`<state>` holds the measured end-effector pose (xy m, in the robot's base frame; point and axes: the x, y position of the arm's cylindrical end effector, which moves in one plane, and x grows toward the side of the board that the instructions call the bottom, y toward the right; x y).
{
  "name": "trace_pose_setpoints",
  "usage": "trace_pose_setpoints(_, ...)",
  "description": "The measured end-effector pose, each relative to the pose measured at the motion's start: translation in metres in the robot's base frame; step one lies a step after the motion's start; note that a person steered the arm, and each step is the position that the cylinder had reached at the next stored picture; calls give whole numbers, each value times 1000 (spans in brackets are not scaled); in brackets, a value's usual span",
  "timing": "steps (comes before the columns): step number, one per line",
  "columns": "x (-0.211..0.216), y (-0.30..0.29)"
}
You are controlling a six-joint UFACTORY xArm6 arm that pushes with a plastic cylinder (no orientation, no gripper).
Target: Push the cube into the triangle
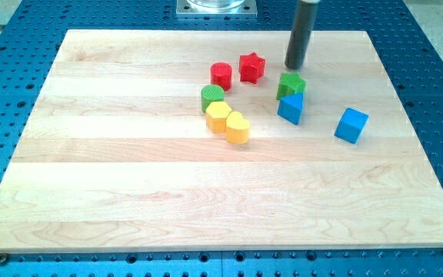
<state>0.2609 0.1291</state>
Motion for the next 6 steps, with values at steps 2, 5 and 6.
trace_pose_setpoints(2,10,-89)
trace_pose_setpoints(5,19,40)
trace_pose_setpoints(6,66,129)
